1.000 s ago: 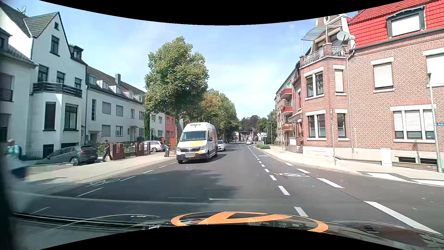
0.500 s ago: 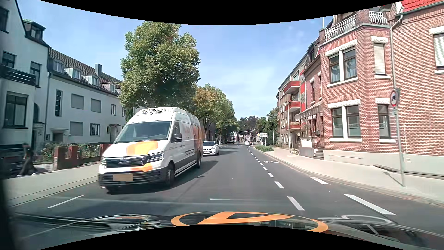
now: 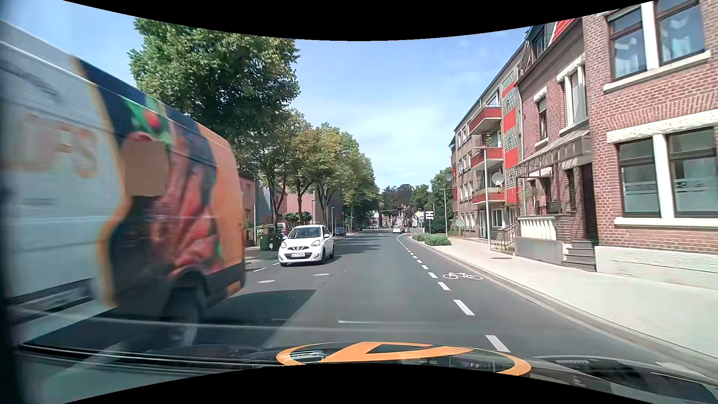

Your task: Follow the waypoints while adhering to traffic rules and regulations

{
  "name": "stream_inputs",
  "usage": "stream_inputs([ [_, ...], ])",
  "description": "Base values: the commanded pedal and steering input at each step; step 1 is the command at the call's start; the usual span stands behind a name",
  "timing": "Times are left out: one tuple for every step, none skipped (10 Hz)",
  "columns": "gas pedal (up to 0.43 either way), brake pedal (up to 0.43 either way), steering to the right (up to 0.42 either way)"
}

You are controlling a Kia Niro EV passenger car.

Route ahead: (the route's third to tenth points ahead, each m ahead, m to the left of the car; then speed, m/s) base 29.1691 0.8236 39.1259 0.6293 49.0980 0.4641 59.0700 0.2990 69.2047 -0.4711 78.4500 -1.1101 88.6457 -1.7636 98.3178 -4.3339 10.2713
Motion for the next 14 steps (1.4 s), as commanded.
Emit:
stream_inputs([
  [0.067,0.0,0.002],
  [0.067,0.0,0.001],
  [0.059,0.0,0.001],
  [0.047,0.0,0.001],
  [0.039,0.0,0.001],
  [0.028,0.0,0.001],
  [0.028,0.0,0.001],
  [0.028,0.0,0.001],
  [0.028,0.0,0.001],
  [0.02,0.0,0.001],
  [0.008,0.0,0.001],
  [0.0,0.0,0.0],
  [0.0,0.0,0.0],
  [0.0,0.0,0.0],
])
